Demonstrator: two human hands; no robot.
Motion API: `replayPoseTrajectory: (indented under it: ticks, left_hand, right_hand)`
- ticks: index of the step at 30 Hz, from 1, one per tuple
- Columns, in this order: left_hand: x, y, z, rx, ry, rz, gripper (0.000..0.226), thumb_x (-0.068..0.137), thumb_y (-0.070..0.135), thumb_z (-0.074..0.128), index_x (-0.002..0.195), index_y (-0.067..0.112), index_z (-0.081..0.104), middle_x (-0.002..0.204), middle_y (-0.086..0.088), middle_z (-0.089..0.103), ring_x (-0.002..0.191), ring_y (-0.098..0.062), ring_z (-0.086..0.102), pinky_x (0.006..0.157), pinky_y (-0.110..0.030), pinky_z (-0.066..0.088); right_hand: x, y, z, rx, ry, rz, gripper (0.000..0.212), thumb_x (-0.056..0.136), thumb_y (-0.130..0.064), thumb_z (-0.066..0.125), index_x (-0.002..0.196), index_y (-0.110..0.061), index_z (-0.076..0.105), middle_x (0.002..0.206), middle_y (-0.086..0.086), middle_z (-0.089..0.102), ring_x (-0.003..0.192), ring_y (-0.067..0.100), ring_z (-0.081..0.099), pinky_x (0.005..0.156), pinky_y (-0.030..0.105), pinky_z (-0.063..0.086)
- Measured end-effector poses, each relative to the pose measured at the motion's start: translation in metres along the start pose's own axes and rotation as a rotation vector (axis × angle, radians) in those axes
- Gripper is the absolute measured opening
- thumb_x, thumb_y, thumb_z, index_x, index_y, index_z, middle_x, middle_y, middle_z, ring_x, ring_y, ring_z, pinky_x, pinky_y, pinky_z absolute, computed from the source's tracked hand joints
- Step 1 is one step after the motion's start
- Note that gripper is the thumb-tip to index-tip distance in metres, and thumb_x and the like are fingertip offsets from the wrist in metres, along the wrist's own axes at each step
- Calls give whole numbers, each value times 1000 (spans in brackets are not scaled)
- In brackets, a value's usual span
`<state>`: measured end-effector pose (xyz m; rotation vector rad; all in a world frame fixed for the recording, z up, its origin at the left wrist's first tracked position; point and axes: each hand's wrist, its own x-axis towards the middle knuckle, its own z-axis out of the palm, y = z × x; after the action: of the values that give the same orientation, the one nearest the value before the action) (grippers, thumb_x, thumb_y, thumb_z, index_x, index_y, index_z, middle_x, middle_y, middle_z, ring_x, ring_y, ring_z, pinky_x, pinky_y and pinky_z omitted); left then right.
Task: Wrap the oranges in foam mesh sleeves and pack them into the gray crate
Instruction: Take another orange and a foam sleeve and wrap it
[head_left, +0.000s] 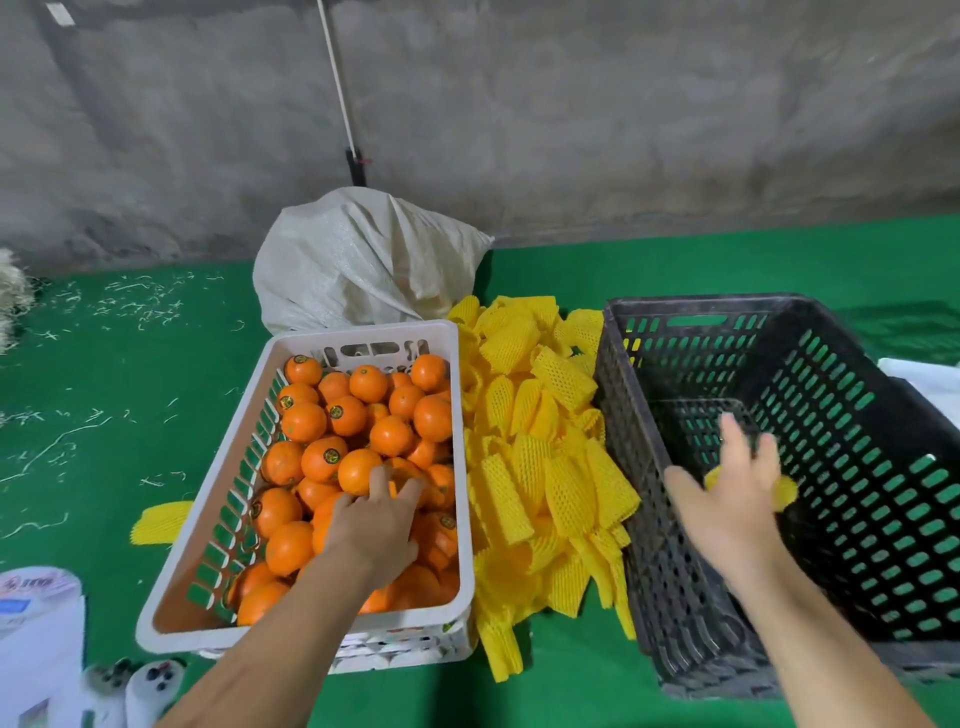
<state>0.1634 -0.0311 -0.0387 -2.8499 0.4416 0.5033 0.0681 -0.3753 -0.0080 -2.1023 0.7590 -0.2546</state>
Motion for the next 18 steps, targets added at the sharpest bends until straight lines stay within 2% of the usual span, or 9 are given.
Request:
replayPoseTrajectory:
  ticks: [3, 4, 6, 7, 9, 11, 13, 16, 18]
  left_hand:
    - [11, 7, -5, 27, -67, 41, 98, 97, 43, 58, 167, 32, -9, 174, -11, -10, 145, -38, 45, 112, -47, 38]
    - [15, 10, -7, 8, -96, 50, 98, 99, 39, 57, 167, 31, -14, 175, -8, -12, 148, -37, 41, 114, -49, 37]
    - [20, 13, -12, -37, -107, 13, 91, 103, 30, 51, 167, 27, -13, 175, -7, -7, 146, -36, 45, 114, -51, 38]
    - [22, 14, -12, -45, -87, -21, 87, 105, 25, 50, 168, 26, -11, 174, -8, -3, 141, -36, 49, 112, -50, 41]
    - [24, 13, -10, -28, -52, -80, 82, 106, 18, 51, 168, 26, -1, 171, -12, 5, 134, -36, 56, 109, -47, 44]
    - [25, 13, -7, -51, -30, -119, 73, 106, 13, 50, 166, 29, 12, 167, -13, 18, 127, -36, 60, 109, -49, 45]
    - [25, 10, -5, -112, 24, -146, 67, 106, 12, 51, 162, 29, 19, 159, -10, 29, 117, -36, 65, 100, -47, 50]
    - [17, 5, -2, -195, 157, -150, 68, 102, 31, 62, 159, 25, 26, 151, -7, 34, 111, -34, 64, 85, -41, 52]
    - [7, 1, -1, -324, 294, -165, 74, 97, 51, 65, 159, 25, 33, 152, -6, 38, 115, -33, 62, 85, -42, 55]
  right_hand:
    - [-12, -10, 16, -484, -19, -428, 70, 93, -40, 67, 153, -39, 31, 167, 2, 6, 148, 35, 13, 115, 58, 27]
    - [-15, -16, 20, -580, -12, -538, 62, 92, -40, 67, 148, -38, 40, 164, 4, 15, 144, 35, 18, 112, 58, 31]
    - [-22, -27, 31, -621, -59, -654, 38, 91, -39, 67, 129, -38, 58, 159, 4, 29, 140, 33, 24, 108, 55, 33]
    - [-27, -31, 41, -623, -145, -683, 26, 92, -39, 65, 118, -40, 63, 160, 2, 30, 142, 32, 22, 110, 54, 30]
    - [-36, -35, 64, -662, -418, -685, 15, 97, -41, 59, 111, -41, 65, 169, 0, 15, 151, 30, 6, 118, 52, 18]
    - [-43, -33, 85, -752, -698, -618, 26, 99, -39, 56, 124, -43, 63, 172, -3, -3, 154, 30, -8, 123, 52, 8]
    - [-47, -28, 98, -810, -848, -594, 44, 101, -38, 54, 144, -40, 50, 171, -6, -10, 155, 30, -12, 124, 51, 6]
    - [-46, -23, 107, -746, -822, -584, 61, 103, -39, 51, 159, -32, 29, 171, -12, 0, 155, 24, -4, 124, 49, 9]
    - [-42, -23, 110, -675, -774, -541, 53, 103, -37, 51, 155, -35, 38, 170, -12, 5, 155, 23, -1, 123, 49, 10]
